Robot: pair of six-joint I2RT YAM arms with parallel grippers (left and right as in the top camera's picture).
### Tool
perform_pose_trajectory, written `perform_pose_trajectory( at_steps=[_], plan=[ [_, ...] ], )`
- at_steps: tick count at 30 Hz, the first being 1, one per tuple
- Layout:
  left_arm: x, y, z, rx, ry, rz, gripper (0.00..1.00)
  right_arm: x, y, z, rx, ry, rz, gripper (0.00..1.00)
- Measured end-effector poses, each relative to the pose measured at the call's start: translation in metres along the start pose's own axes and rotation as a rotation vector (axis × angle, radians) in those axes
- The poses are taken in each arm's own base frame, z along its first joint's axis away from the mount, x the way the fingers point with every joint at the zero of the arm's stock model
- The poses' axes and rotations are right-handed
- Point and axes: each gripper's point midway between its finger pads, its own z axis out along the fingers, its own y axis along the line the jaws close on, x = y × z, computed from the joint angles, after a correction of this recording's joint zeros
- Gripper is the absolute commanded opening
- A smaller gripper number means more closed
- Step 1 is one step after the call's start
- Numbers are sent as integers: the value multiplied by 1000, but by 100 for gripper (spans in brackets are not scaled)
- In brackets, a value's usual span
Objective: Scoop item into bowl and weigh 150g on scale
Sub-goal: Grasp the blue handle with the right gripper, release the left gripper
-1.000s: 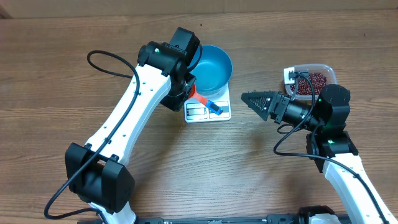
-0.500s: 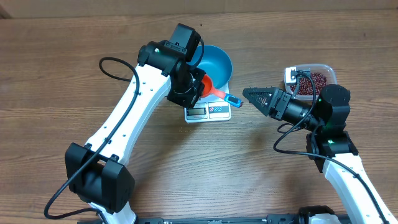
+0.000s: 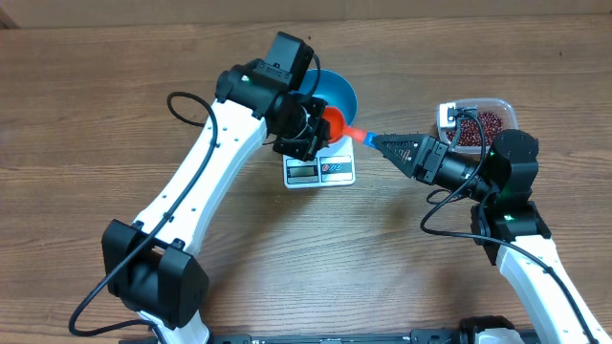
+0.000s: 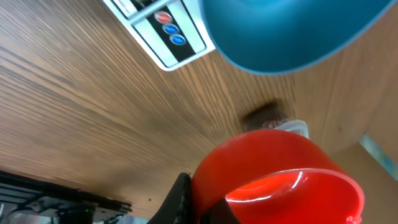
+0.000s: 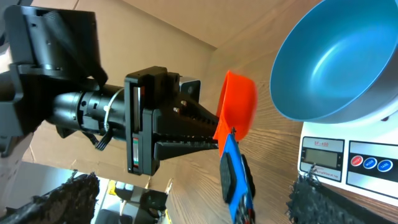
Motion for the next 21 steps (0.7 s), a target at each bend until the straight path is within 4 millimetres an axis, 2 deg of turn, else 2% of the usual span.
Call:
perform_pose_trajectory(
  at_steps=[2,4,8,18,21],
  plan=[
    [9,-6,3,22,12,15,4,0,0,0,1,-2,10,90],
    [24,-15,7,62,30,54,4,0,0,0,2,-2,16,80],
    [36,-16,10,69,43,68,4,0,-1,0,3,-3,25,66],
    [35,-11,11,48,33,58,4,-2,-2,0,12,-14,27,45],
    [35,-11,11,48,33,58,4,-2,-6,0,28,-20,46,35]
  ],
)
